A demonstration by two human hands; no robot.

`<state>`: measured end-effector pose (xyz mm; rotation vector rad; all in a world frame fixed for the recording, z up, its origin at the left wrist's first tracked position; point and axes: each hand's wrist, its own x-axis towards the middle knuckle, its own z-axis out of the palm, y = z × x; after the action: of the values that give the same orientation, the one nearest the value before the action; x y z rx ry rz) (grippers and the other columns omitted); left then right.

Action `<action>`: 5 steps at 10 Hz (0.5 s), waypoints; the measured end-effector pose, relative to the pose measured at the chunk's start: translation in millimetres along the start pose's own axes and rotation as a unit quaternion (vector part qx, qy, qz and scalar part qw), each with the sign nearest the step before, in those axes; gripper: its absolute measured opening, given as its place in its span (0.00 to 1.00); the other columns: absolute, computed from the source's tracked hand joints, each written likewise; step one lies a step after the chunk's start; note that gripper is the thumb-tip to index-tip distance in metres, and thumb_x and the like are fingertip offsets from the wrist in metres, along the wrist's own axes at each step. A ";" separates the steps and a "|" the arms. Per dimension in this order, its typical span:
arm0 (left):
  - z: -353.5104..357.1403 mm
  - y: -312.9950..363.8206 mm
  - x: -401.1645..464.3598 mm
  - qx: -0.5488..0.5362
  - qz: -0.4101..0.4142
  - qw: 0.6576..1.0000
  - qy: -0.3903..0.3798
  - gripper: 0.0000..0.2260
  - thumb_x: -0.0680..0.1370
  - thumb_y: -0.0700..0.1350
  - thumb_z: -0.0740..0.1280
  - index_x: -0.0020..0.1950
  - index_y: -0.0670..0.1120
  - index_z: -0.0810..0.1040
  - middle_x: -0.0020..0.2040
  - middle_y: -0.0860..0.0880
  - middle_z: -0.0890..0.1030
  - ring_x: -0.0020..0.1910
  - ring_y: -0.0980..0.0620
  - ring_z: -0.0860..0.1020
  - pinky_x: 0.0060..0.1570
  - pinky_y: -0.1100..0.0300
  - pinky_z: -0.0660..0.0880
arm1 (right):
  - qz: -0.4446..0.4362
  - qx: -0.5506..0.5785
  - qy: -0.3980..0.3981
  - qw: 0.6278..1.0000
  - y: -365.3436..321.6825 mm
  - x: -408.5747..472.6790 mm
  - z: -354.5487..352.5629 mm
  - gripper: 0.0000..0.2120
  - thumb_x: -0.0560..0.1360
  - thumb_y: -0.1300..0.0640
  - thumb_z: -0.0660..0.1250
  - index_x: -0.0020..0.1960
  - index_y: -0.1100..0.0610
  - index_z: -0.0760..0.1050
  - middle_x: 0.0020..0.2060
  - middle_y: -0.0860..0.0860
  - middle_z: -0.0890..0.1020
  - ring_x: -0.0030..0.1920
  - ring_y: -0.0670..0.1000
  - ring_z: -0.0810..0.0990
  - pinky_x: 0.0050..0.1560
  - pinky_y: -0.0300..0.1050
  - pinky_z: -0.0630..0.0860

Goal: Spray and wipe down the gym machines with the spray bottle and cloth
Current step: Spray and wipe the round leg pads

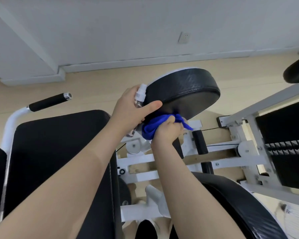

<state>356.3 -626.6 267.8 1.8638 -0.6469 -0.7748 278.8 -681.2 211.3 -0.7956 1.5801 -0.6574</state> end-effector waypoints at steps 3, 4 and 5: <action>0.0 -2.9 -5.9 -0.038 -0.017 0.999 0.000 0.11 0.72 0.49 0.71 0.50 0.57 0.72 0.43 0.50 0.74 0.34 0.54 0.73 0.28 0.69 0.70 | 0.379 0.040 -0.158 0.911 14.2 23.4 0.1 0.08 0.75 0.62 0.60 0.52 0.59 0.73 0.43 0.54 0.80 0.41 0.54 0.78 0.37 0.45 0.76; -0.3 -1.3 -4.4 -0.020 -0.006 1.000 -0.003 0.11 0.72 0.50 0.71 0.46 0.61 0.71 0.43 0.53 0.76 0.36 0.54 0.73 0.36 0.63 0.72 | 0.323 0.146 -0.171 0.919 -24.0 -6.7 -9.6 0.13 0.78 0.59 0.55 0.60 0.58 0.72 0.54 0.57 0.80 0.53 0.57 0.78 0.51 0.47 0.76; -0.7 1.5 -3.3 0.000 0.003 1.000 0.001 0.13 0.73 0.48 0.71 0.42 0.62 0.68 0.41 0.52 0.75 0.37 0.52 0.73 0.41 0.56 0.74 | 0.261 0.179 -0.161 0.935 -27.6 -16.5 0.5 0.19 0.83 0.57 0.48 0.70 0.60 0.63 0.67 0.57 0.71 0.65 0.57 0.72 0.47 0.43 0.74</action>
<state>354.5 -624.3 270.1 1.8614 -0.6505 -0.7688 284.2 -684.8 242.7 -0.1781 1.2430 -0.3807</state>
